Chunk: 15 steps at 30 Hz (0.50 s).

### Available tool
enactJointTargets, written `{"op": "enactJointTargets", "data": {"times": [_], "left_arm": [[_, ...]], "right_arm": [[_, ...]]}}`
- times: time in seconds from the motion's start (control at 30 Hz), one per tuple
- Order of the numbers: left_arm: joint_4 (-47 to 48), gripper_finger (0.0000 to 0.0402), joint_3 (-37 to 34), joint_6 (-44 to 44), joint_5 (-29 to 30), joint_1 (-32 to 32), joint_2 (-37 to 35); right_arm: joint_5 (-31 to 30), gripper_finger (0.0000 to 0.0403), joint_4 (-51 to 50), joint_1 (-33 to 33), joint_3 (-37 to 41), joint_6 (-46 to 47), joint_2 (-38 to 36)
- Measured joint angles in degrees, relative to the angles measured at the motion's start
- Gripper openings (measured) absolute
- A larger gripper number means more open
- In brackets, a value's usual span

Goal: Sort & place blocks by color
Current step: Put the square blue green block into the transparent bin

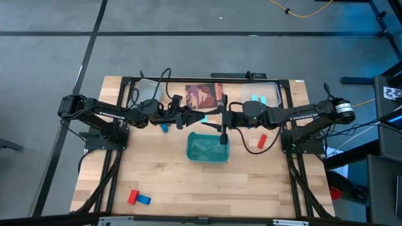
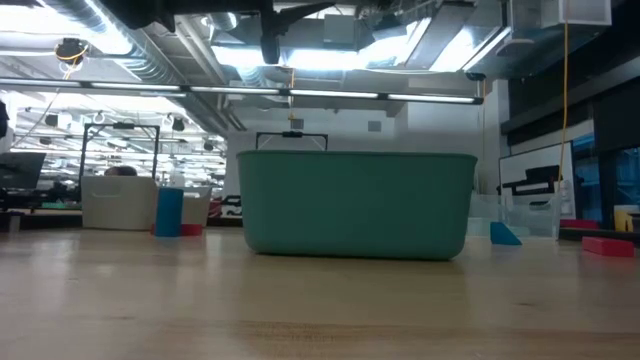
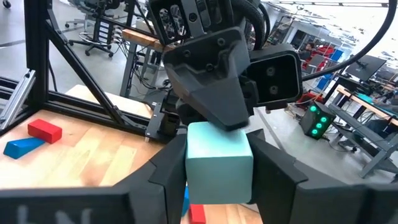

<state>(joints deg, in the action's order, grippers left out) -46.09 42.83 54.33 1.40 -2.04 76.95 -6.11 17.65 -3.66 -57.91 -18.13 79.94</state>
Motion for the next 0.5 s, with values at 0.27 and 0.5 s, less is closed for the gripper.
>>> {"op": "enactJointTargets", "data": {"times": [0.27, 0.5], "left_arm": [[1.7, 0.0232, 0.0, -4.0, -6.7, -3.0, -3.6], [15.4, 0.0232, 0.1, -17.7, -8.2, -6.9, -14.2]], "right_arm": [[-1.8, 0.0146, -7.0, 0.0, 0.0, -0.3, -4.1], [-8.6, 0.0147, -26.4, 0.1, 0.0, 0.6, -15.3]]}}
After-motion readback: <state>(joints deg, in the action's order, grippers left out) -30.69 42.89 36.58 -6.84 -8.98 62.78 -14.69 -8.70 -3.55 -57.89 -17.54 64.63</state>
